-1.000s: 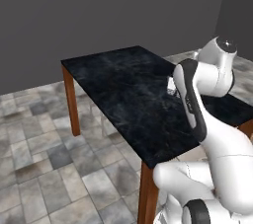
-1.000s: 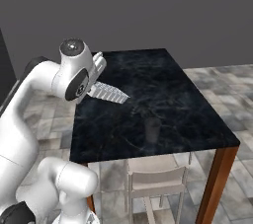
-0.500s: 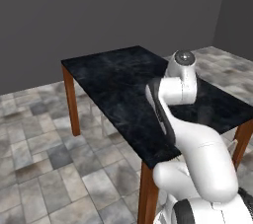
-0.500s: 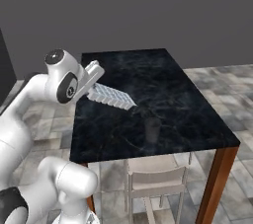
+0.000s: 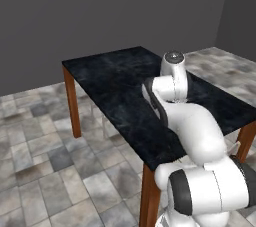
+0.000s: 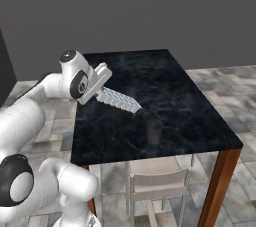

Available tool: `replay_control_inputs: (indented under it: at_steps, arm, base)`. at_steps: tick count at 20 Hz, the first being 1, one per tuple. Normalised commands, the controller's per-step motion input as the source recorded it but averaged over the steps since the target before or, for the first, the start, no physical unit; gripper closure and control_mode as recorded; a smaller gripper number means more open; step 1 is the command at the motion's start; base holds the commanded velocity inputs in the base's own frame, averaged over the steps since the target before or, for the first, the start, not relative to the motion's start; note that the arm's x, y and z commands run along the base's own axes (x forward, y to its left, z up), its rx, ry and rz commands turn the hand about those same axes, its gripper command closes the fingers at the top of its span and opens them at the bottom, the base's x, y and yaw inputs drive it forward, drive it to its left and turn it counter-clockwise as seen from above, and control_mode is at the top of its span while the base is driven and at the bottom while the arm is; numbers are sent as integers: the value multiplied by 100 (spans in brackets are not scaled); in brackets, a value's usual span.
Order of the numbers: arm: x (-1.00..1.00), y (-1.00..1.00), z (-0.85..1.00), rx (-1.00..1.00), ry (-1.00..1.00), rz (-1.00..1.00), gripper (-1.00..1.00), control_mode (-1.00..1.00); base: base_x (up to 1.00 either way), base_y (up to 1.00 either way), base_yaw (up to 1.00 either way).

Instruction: Open the freezer door, pick up the ice cube tray from the freezer, and place it on the dining counter.

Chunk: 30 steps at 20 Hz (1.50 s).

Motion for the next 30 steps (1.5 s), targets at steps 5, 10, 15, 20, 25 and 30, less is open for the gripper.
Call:
replay_control_inputs:
  at_steps: [5,10,15,20,25,30]
  arm:
    - [57,0,-26,0,11,-2,100,-100]
    - [65,0,-33,0,1,-1,100,-100]
    - [62,0,-24,0,0,-3,100,-100]
    - [57,0,-33,0,0,-2,100,-100]
    - [51,0,-28,0,0,-2,100,-100]
    - [46,0,-33,0,0,-2,100,-100]
  base:
    - [0,0,0]
    - [0,0,0]
    - [0,0,0]
    - [0,0,0]
    - [0,0,0]
    - [0,0,0]
